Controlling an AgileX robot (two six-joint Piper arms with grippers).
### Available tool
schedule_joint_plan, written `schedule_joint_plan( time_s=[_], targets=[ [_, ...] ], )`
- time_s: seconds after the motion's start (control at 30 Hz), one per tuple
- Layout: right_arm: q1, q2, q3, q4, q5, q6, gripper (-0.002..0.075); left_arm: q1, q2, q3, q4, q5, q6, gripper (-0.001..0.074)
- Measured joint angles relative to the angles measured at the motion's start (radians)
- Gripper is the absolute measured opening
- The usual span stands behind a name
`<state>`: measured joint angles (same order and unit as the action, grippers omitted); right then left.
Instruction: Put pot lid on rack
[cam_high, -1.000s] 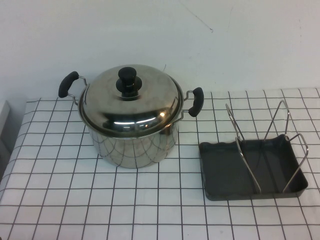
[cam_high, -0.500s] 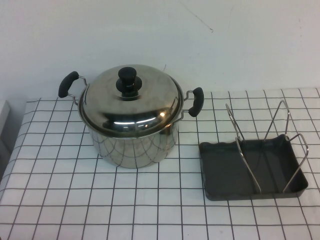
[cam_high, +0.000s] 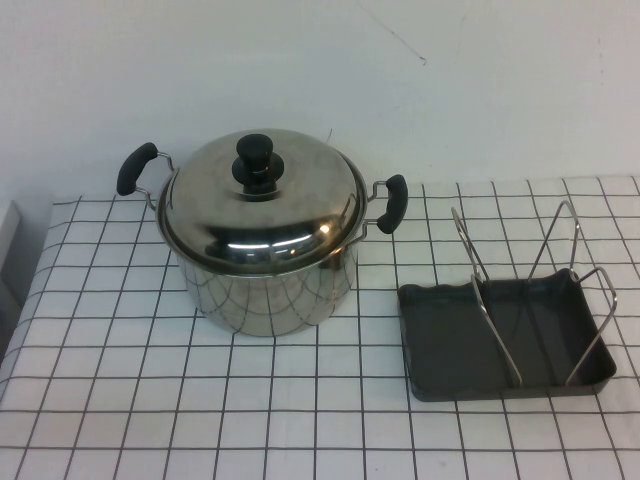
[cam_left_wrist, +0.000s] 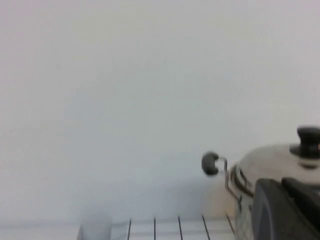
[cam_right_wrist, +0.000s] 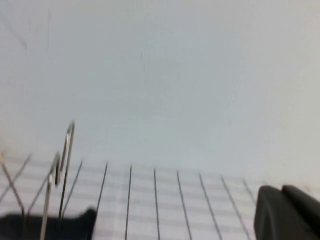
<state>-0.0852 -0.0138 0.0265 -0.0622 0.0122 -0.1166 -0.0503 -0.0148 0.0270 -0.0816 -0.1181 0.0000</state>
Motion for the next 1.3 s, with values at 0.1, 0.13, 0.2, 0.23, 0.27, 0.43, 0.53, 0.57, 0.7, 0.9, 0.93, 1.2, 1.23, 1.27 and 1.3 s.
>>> schedule_joint_plan(
  time_s=[0.1,0.13,0.2,0.23,0.27,0.43,0.53,0.57,0.7,0.9,0.93,1.2,1.23,1.27,1.3],
  targets=[
    [0.0,0.0,0.0,0.0,-0.166,0.0,-0.0003,0.0,0.0,0.0,0.0,-0.116,0.0,-0.0002],
    [0.0,0.0,0.0,0.0,-0.203,0.0,-0.0003,0.0,0.0,0.0,0.0,-0.148,0.0,-0.0002],
    [0.0,0.0,0.0,0.0,-0.283,0.0,-0.0003,0.0,0.0,0.0,0.0,-0.193,0.0,-0.0002],
    [0.0,0.0,0.0,0.0,-0.31,0.0,-0.0003,0.0,0.0,0.0,0.0,-0.209,0.0,-0.0002],
    [0.0,0.0,0.0,0.004,-0.34,0.002,-0.0003,0.0,0.0,0.0,0.0,-0.216,0.0,-0.0002],
    [0.0,0.0,0.0,0.022,-0.434,0.013,-0.0003,0.0,0.0,0.0,0.0,-0.235,0.0,-0.0002],
    [0.0,0.0,0.0,0.031,-0.458,0.017,-0.0003,0.0,0.0,0.0,0.0,-0.241,0.0,-0.0002],
    [0.0,0.0,0.0,0.034,-0.46,0.018,-0.0003,0.0,0.0,0.0,-0.005,-0.247,0.0,-0.0002],
    [0.0,0.0,-0.005,0.037,-0.429,0.019,-0.0003,0.0,0.0,0.0,-0.033,-0.242,-0.04,-0.0002],
    [0.0,0.0,-0.123,-0.06,-0.158,0.003,-0.0003,0.0,0.0,-0.169,-0.033,0.059,-0.04,-0.0002],
    [0.0,0.0,-0.174,-0.085,-0.071,0.0,-0.0003,0.0,0.008,-0.209,-0.033,0.099,-0.04,-0.0002],
    [0.0,0.0,-0.29,-0.1,0.291,-0.003,-0.0003,0.0,0.236,-0.45,-0.033,0.292,-0.042,-0.0002],
    [0.0,0.0,-0.293,-0.091,0.317,-0.003,-0.0003,0.0,0.282,-0.481,-0.038,0.327,-0.042,-0.0002],
    [0.0,0.0,-0.292,-0.083,0.337,-0.005,-0.0003,0.0,0.331,-0.512,-0.052,0.346,-0.033,-0.0002],
    [0.0,0.0,-0.292,-0.057,0.383,-0.014,-0.0003,0.0,0.371,-0.537,-0.065,0.36,-0.024,-0.0002]
  ],
)
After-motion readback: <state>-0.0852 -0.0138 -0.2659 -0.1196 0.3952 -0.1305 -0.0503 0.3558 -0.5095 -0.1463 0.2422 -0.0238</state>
